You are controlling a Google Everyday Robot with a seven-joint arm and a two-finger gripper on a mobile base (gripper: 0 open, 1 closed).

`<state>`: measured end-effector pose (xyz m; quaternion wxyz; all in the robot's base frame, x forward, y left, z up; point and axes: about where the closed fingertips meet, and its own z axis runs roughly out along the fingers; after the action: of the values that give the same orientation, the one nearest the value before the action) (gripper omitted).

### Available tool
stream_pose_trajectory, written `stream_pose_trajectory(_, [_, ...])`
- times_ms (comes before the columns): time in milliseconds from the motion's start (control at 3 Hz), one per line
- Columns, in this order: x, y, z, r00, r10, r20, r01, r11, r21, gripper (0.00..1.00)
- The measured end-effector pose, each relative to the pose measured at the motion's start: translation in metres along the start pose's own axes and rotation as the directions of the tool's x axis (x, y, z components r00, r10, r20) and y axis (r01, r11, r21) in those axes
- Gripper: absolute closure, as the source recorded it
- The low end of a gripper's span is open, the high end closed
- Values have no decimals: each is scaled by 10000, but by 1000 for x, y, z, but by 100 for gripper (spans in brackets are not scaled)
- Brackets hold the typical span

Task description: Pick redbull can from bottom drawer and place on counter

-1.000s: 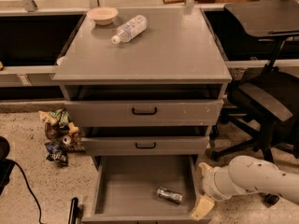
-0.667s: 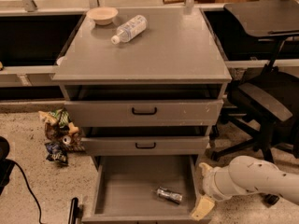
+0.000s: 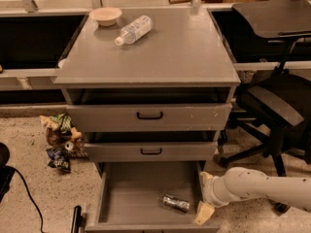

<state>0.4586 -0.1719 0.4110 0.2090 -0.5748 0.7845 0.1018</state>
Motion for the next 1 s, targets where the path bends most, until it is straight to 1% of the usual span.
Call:
stream_pose_trajectory(333, [14, -23, 55, 9981, -210, 576, 218, 9997, -134, 0])
stream_pose_trajectory(667, [21, -30, 112, 9923, -161, 1229, 256, 9968, -762, 0])
stream_pose_trajectory(1000, [25, -30, 163, 9866, 56, 1628, 170, 9905, -1368, 0])
